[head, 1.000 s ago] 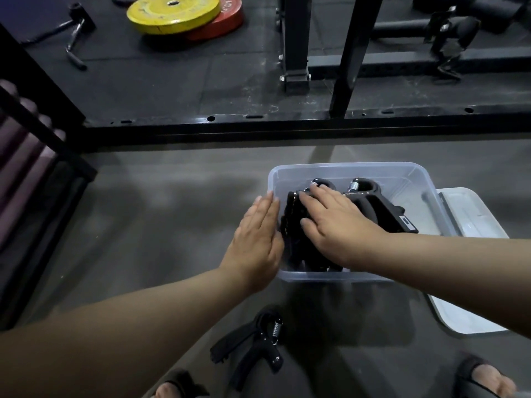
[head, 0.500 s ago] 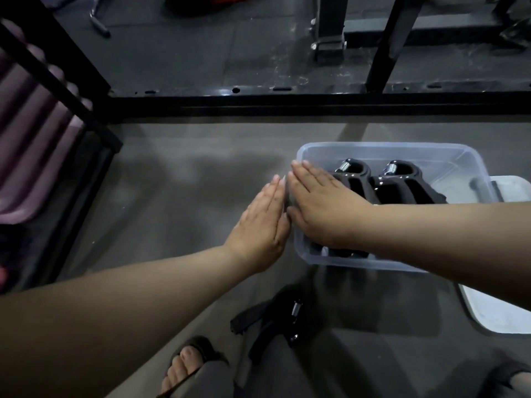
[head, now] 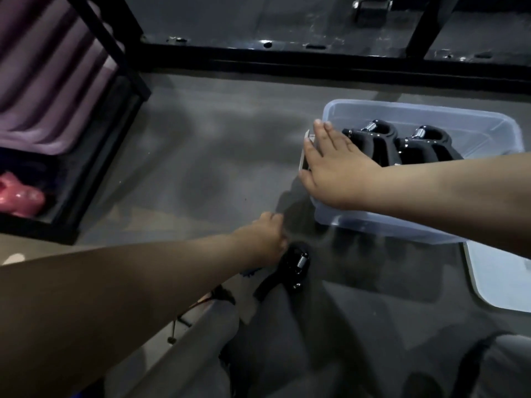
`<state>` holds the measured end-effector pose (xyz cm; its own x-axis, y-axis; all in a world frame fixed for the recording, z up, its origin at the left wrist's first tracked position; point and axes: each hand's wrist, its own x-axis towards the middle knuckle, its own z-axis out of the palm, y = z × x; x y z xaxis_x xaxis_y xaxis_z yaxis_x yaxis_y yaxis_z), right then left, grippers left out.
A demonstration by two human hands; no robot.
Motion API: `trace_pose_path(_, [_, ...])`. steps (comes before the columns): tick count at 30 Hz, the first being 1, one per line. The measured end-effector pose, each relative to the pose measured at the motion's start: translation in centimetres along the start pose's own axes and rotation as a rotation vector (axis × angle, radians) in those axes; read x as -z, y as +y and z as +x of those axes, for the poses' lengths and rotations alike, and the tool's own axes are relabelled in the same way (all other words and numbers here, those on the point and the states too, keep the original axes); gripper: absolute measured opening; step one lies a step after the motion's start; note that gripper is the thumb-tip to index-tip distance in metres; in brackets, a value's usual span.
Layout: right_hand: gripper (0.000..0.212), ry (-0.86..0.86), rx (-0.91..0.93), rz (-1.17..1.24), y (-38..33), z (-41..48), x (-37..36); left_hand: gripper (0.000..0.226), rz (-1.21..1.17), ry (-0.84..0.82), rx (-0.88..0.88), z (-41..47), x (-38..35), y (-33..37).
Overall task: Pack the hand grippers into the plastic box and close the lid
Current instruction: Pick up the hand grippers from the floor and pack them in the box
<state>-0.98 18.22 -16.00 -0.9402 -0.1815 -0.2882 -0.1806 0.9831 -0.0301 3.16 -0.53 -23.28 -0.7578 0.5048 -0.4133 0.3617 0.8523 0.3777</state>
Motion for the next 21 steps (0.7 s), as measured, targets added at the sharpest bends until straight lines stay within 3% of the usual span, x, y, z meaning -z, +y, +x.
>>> trace_pose_path(3, [0.069, 0.001, 0.012, -0.002, 0.1, -0.3, 0.2, 0.044, 0.070, -0.212, 0.081, -1.8, -2.2, -0.3])
trace_pose_path(6, [0.069, -0.014, 0.022, 0.002, 0.2, -0.4, 0.4, 0.043, 0.109, -0.284, 0.103, -2.5, -3.2, -0.5])
trace_pose_path(14, [0.069, -0.001, 0.036, -0.002, 0.3, -0.8, 0.3, 0.036, 0.285, -0.259, 0.096, -2.1, -2.0, -1.5])
trace_pose_path(21, [0.070, 0.008, 0.038, -0.003, 0.5, -0.6, 0.0, 0.030, 0.446, -0.366, 0.129, -2.0, -2.4, -2.2])
